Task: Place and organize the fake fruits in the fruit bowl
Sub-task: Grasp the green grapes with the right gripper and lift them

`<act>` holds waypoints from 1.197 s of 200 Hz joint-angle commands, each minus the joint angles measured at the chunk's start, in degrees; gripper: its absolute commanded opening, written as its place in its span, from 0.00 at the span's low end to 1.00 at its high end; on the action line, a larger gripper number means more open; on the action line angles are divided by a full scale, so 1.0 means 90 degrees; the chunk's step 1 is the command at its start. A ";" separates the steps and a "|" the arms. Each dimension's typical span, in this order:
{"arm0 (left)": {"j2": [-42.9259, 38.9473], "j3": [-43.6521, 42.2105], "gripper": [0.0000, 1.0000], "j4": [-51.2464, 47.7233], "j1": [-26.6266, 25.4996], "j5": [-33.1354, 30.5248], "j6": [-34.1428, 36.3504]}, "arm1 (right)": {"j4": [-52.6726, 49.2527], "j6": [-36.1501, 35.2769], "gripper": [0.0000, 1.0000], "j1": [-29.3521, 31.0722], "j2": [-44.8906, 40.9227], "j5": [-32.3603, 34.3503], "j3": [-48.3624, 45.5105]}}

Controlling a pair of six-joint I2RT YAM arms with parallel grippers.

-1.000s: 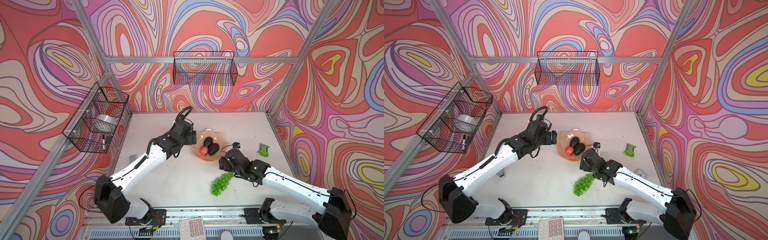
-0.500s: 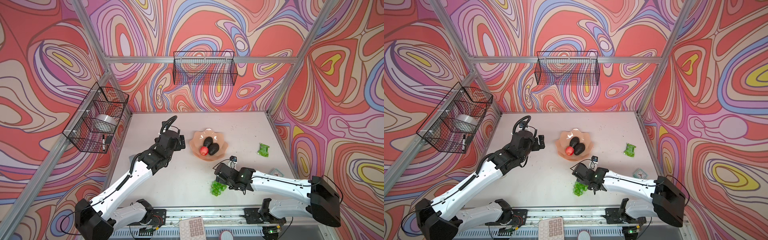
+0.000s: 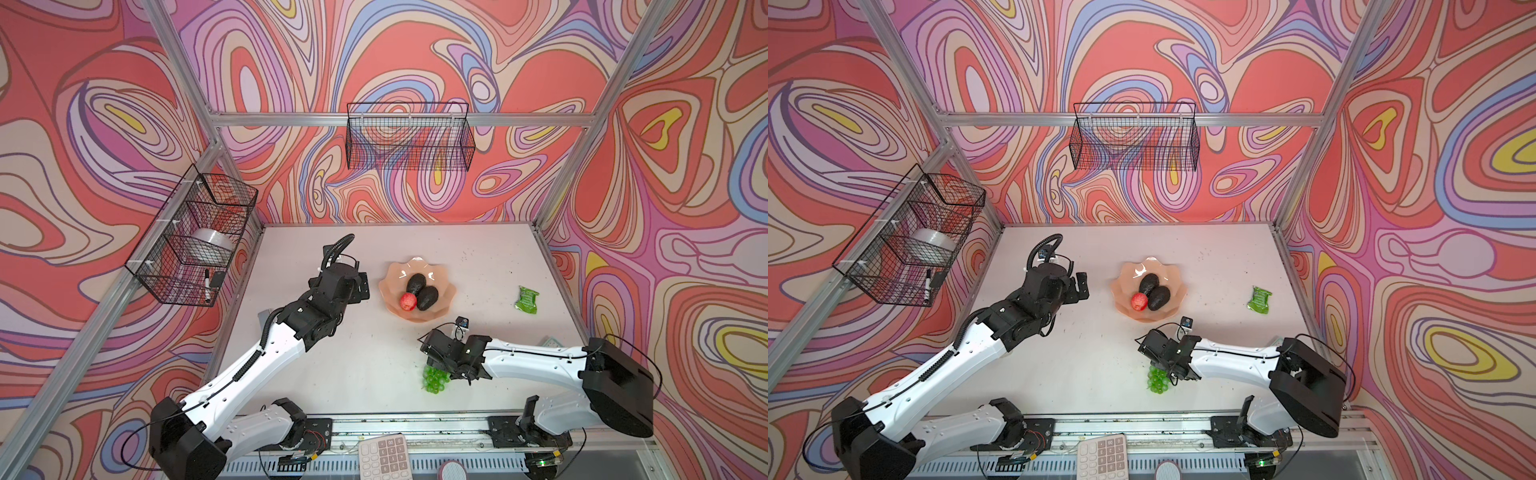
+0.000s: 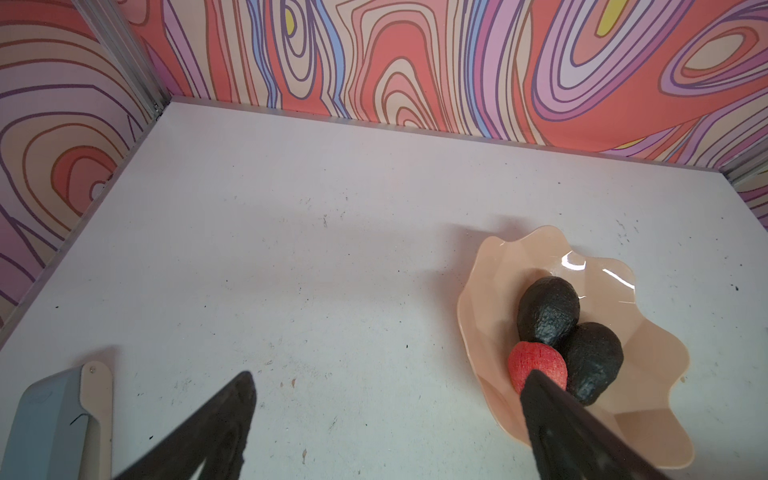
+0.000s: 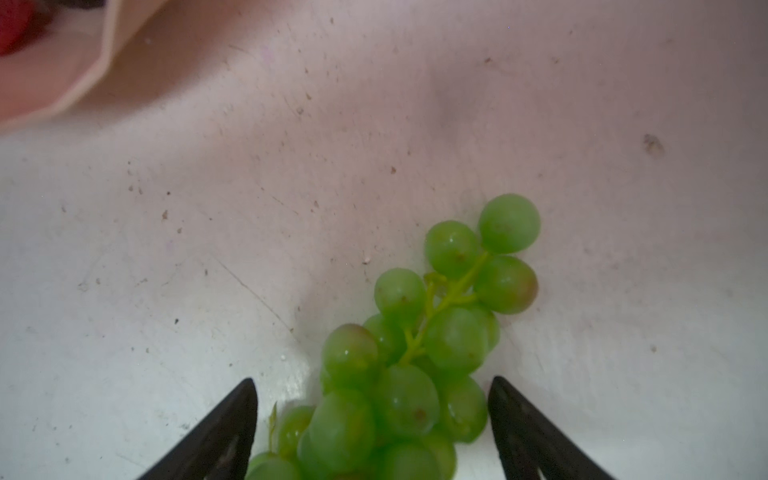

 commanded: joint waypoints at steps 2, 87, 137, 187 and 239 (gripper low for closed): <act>-0.0165 -0.0095 1.00 -0.0049 0.0071 -0.0162 -0.0127 | 0.0113 -0.0005 0.87 -0.0107 0.0090 -0.0099 0.0043; -0.0220 -0.0134 1.00 -0.0107 0.0090 -0.0132 -0.0121 | 0.0375 -0.0169 0.51 -0.0151 -0.0132 0.0092 -0.0088; -0.0233 -0.0124 1.00 -0.0096 0.0100 -0.0104 -0.0146 | 0.0383 -0.0010 0.41 -0.0163 -0.0666 0.0307 -0.0365; -0.0220 -0.0100 1.00 -0.0102 0.0105 -0.0047 -0.0157 | -0.0061 -0.0147 0.35 -0.0264 -0.1392 0.0775 -0.0266; -0.0254 -0.0088 1.00 -0.0151 0.0125 -0.0123 -0.0150 | -0.0806 -0.0719 0.31 -0.0461 -0.2172 0.1289 0.0312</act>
